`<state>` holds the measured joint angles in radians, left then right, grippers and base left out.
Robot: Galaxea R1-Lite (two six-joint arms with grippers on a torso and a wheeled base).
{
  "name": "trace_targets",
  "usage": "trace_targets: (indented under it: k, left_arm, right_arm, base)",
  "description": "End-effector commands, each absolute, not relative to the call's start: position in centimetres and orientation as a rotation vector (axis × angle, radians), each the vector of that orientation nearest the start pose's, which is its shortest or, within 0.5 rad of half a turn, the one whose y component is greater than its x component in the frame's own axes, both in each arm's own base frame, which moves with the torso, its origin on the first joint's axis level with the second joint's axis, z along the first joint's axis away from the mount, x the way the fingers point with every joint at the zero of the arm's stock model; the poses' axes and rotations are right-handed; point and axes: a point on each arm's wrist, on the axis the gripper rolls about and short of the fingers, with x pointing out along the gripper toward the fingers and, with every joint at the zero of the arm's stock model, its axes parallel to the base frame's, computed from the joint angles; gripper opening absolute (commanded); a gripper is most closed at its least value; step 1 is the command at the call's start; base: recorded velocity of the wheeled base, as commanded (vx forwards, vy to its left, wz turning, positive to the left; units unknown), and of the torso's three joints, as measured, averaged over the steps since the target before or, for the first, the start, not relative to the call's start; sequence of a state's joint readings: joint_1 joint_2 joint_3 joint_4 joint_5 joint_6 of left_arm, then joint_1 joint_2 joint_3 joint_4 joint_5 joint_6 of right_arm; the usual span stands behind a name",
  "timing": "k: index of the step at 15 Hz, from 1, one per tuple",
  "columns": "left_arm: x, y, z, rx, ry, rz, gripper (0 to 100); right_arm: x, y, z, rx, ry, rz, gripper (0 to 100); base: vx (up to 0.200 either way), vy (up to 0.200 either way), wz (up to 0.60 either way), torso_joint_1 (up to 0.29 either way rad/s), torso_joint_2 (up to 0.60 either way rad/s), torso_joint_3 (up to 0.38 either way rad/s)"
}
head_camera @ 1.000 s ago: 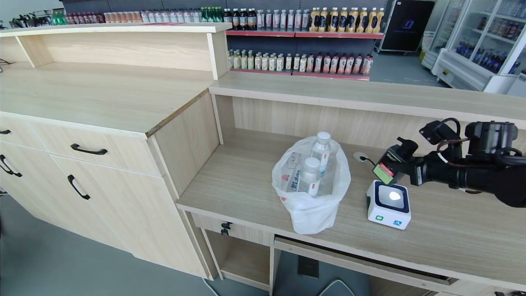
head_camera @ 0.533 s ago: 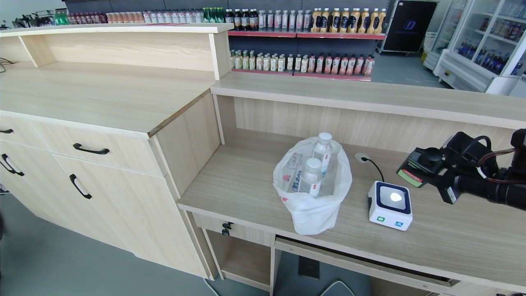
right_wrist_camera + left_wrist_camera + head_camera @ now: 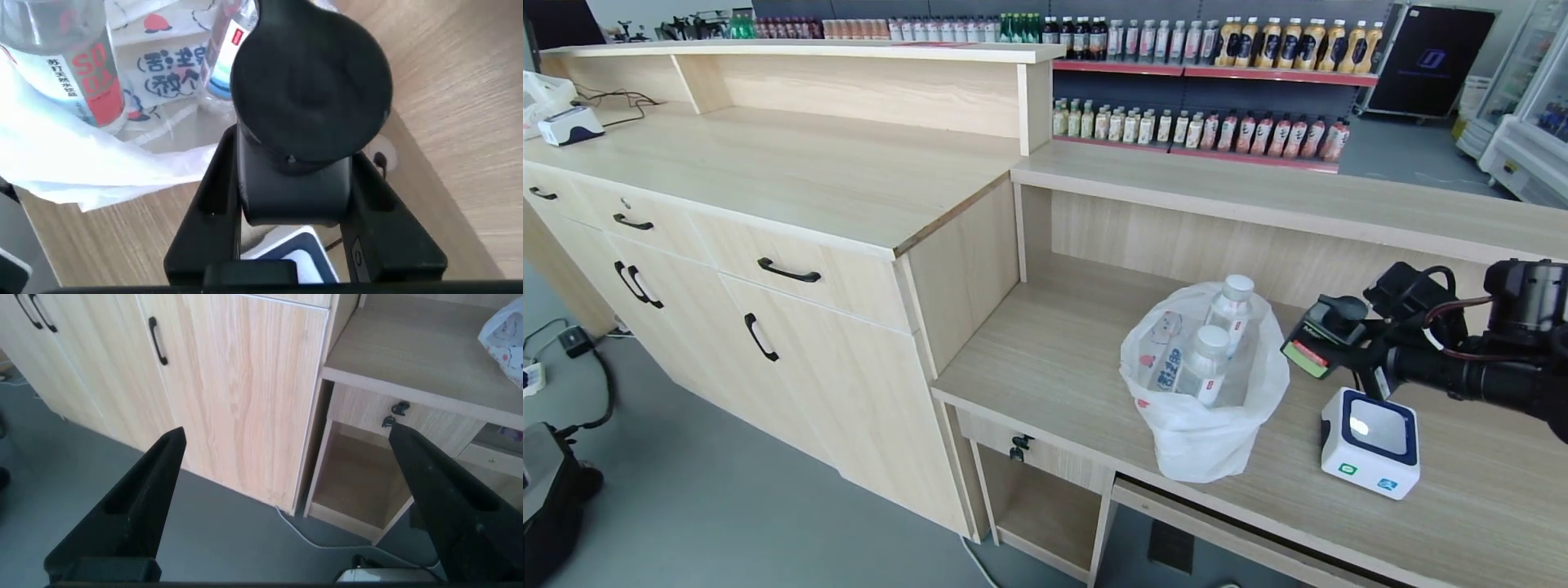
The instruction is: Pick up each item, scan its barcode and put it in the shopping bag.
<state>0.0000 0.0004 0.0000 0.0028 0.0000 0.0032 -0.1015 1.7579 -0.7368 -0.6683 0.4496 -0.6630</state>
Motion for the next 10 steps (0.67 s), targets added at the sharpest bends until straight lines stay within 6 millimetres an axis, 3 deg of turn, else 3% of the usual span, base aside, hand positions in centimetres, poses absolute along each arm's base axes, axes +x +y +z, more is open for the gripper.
trace_targets:
  k: [1, 5, 10]
  left_arm:
    - [-2.3, 0.0, 7.5, 0.003, 0.003, 0.0, 100]
    - [-2.3, 0.0, 7.5, 0.003, 0.003, 0.0, 100]
    - [-2.3, 0.0, 7.5, 0.003, 0.003, 0.0, 100]
  right_arm:
    - [31.6, -1.5, 12.9, -0.476, 0.281, 0.475, 0]
    - [34.2, 1.5, 10.9, -0.316, 0.233, 0.522, 0]
    - [36.3, 3.7, 8.4, -0.326, 0.226, 0.576, 0]
  base:
    - [0.0, 0.0, 0.0, 0.0, 0.0, 0.0]
    - [0.0, 0.0, 0.0, 0.0, 0.0, 0.0]
    - [0.0, 0.0, 0.0, 0.0, 0.0, 0.0]
